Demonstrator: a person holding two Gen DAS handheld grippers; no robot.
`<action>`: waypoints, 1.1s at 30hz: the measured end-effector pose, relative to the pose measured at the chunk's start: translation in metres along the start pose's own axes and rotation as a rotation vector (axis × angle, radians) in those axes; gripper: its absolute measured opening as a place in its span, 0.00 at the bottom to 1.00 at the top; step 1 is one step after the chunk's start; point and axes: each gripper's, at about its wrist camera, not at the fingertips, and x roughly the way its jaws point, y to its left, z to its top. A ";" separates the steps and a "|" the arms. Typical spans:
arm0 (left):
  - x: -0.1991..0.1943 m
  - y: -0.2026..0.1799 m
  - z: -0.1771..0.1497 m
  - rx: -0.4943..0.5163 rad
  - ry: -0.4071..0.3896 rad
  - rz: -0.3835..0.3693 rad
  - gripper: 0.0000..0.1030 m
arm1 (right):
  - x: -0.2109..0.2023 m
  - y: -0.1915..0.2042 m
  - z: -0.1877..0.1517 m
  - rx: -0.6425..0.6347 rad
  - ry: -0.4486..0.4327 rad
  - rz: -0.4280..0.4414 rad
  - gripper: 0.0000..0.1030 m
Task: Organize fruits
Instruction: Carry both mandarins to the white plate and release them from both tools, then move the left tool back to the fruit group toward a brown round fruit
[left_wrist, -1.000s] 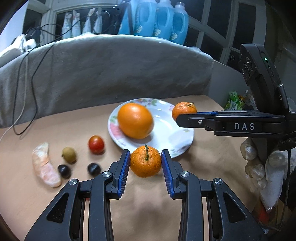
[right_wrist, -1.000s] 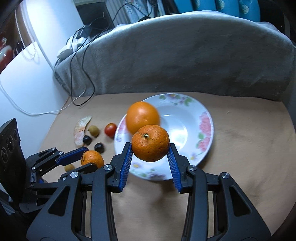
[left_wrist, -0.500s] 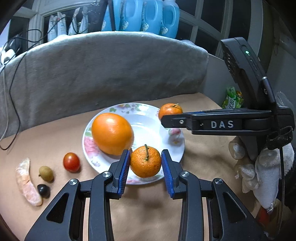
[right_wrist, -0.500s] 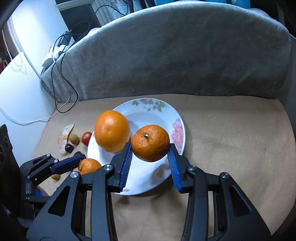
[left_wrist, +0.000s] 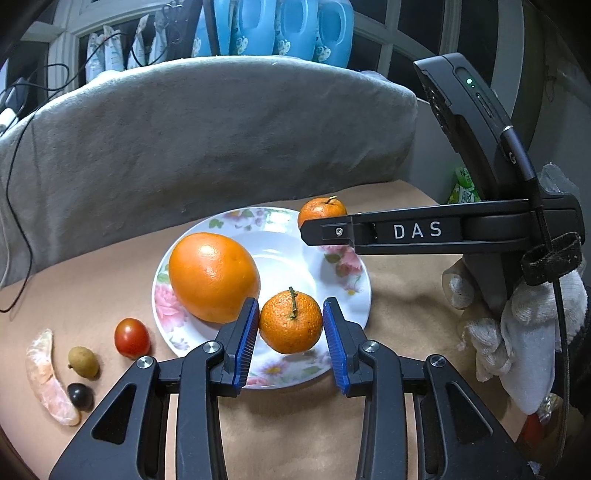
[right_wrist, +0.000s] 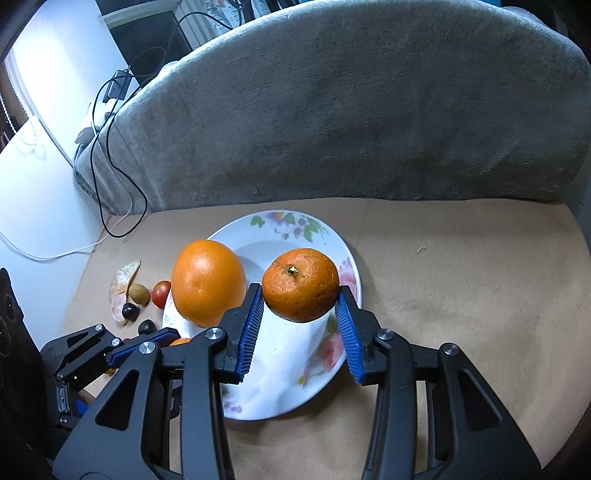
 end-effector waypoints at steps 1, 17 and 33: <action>0.000 0.001 0.000 -0.003 -0.001 0.001 0.37 | -0.001 0.000 -0.001 0.002 -0.006 -0.003 0.52; -0.027 0.001 -0.006 -0.001 -0.034 0.026 0.74 | -0.025 0.008 0.002 0.005 -0.096 0.002 0.88; -0.078 0.026 -0.025 -0.039 -0.069 0.089 0.74 | -0.044 0.054 0.000 -0.088 -0.118 0.066 0.91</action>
